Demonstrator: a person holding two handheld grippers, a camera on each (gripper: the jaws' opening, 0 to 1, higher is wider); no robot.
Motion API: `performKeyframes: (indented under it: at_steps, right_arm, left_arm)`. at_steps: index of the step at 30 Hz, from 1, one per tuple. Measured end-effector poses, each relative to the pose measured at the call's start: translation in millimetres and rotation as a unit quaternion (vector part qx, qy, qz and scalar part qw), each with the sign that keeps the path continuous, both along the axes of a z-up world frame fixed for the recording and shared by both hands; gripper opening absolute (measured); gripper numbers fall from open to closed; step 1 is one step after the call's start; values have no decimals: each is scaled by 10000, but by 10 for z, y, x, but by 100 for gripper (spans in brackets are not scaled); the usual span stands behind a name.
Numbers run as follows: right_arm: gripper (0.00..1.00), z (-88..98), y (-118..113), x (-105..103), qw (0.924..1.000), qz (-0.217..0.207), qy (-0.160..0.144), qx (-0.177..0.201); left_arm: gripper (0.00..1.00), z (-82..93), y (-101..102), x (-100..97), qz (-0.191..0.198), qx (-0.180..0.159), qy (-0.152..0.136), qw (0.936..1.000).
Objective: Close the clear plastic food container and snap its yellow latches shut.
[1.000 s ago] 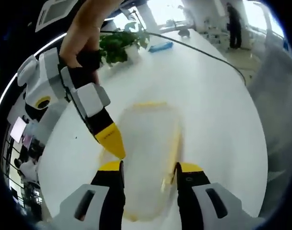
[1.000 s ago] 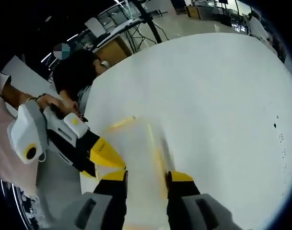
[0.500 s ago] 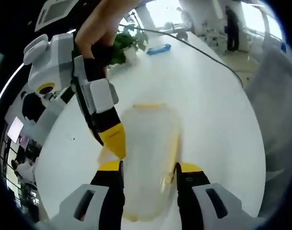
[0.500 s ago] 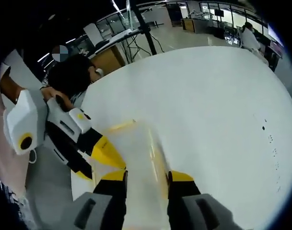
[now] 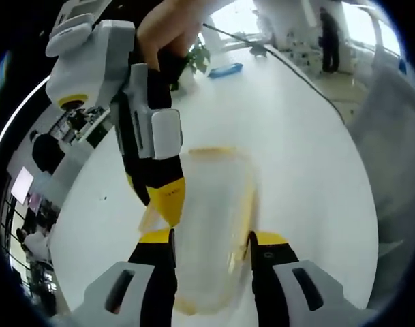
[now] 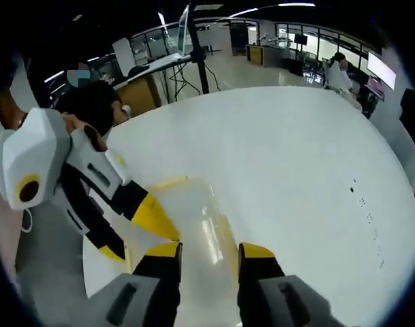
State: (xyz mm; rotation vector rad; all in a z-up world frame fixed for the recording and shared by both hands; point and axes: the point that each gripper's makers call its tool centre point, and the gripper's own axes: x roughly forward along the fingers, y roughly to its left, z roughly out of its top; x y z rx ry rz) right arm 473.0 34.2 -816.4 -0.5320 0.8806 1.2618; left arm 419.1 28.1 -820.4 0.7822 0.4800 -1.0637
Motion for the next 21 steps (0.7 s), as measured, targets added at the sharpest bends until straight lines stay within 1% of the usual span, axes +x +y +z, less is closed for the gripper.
performKeyframes:
  at_steps: [5, 6, 9, 12, 13, 15, 16, 18, 19, 21]
  right_arm:
    - [30, 7, -2, 18, 9997, -194, -20, 141]
    - [30, 16, 2, 13, 9996, -226, -64, 182]
    - [30, 22, -2, 14, 9991, -324, -83, 268]
    - [32, 24, -5, 24, 9983, -468, -74, 330]
    - [34, 25, 1, 24, 9976, -583, -37, 379]
    - [44, 0, -1, -3, 9972, -646, -15, 387]
    - [47, -5, 4, -22, 9970, -663, -24, 395]
    - [46, 9, 19, -44, 9965, -710, -115, 433]
    - [46, 21, 23, -45, 9963, -701, -240, 432]
    - [47, 28, 15, -46, 9957, -764, -321, 420]
  left_arm:
    - [40, 16, 7, -1, -63, -16, 57, 10000]
    - [40, 27, 5, -3, -68, -56, 128, 9999]
    - [41, 42, 8, 2, -138, -53, 222, 9996]
    - [41, 36, -1, -7, -138, -63, 232, 9996]
    - [42, 37, -2, -5, -96, -55, 201, 9997]
    - [46, 22, 19, -11, -17, 1, 209, 9998]
    - [48, 28, 24, -12, 51, -29, 222, 9997]
    - [53, 87, 6, -37, 180, -286, 278, 9990]
    - [53, 121, 2, -53, 239, -415, 329, 9983]
    - [53, 168, 15, -61, 340, -559, 363, 9972]
